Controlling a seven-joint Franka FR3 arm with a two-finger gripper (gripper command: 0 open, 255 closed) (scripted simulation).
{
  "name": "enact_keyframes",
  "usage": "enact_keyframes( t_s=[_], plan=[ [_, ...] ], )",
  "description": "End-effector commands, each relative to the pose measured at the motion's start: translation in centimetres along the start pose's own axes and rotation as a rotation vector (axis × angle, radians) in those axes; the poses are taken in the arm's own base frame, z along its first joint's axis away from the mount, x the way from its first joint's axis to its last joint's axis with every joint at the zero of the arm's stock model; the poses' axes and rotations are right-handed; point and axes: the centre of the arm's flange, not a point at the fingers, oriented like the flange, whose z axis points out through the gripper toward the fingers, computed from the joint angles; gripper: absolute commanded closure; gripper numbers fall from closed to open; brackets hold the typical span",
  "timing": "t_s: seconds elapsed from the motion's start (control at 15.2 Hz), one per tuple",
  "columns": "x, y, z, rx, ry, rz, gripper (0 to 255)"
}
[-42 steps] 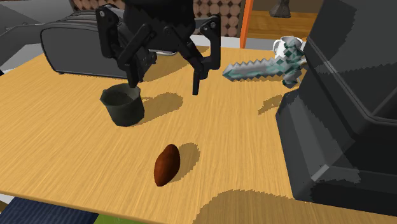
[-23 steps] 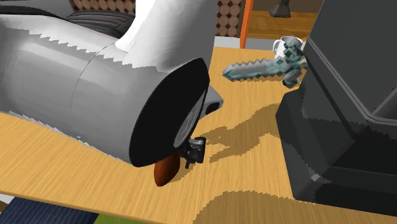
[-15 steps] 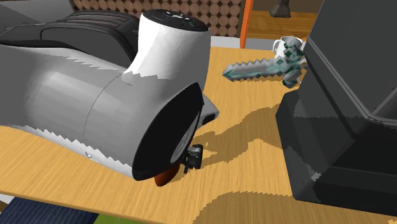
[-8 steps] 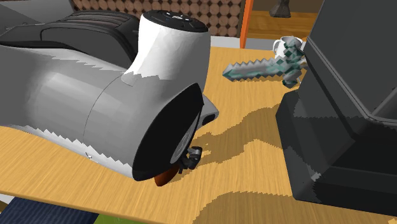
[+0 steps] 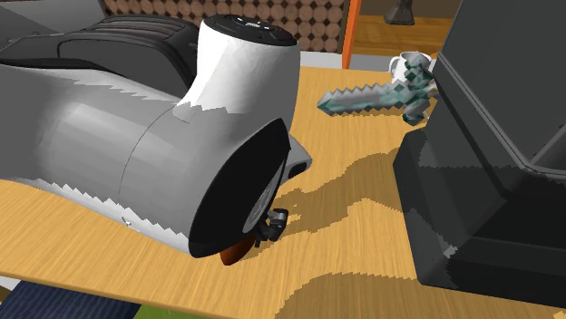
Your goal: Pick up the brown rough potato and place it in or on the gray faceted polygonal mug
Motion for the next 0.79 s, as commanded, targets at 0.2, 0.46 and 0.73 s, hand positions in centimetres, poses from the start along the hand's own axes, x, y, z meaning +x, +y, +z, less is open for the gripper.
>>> enact_keyframes(
  t_s=[0.2,0.46,0.73],
  plan=[
    [0.1,-0.4,-2.1,0.000,0.000,0.000,255],
    [0.2,-0.7,-4.2,0.000,0.000,0.000,255],
    [0.3,-1.1,-6.2,0.000,0.000,0.000,255]
  ],
)
